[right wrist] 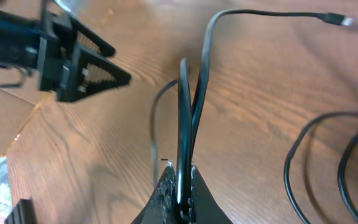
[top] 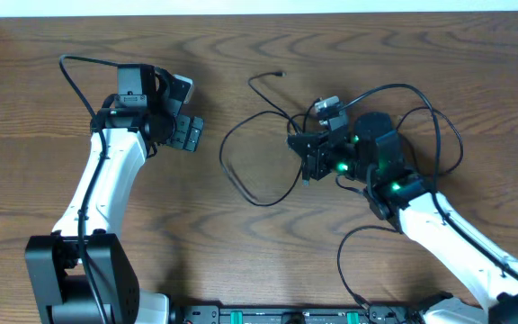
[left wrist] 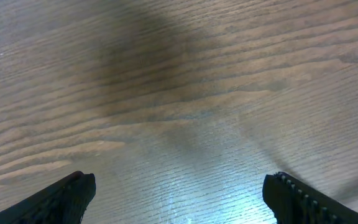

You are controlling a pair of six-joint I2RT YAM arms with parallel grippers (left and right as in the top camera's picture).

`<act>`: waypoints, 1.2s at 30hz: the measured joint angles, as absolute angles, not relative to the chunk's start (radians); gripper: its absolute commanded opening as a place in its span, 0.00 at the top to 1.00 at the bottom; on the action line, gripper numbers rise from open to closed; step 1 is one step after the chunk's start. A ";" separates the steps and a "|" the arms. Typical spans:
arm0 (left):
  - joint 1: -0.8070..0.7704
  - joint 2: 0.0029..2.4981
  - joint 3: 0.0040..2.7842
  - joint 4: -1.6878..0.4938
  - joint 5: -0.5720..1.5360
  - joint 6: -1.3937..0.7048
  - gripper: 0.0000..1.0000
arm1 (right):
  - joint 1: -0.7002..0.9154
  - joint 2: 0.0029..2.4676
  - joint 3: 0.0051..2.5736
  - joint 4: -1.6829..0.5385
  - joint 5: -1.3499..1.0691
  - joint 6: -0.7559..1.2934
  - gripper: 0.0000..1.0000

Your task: Untangle cables

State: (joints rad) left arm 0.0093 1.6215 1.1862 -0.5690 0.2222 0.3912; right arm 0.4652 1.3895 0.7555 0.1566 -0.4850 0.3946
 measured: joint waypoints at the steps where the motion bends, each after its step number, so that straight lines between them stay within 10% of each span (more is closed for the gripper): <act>1: 0.009 1.621 1.186 -0.569 0.222 0.391 0.09 | 0.465 1.384 0.756 0.155 -0.479 0.394 0.99; 36: 0.009 1.621 1.186 -0.569 0.222 0.389 0.09 | -0.280 1.429 0.823 0.336 0.002 0.331 0.99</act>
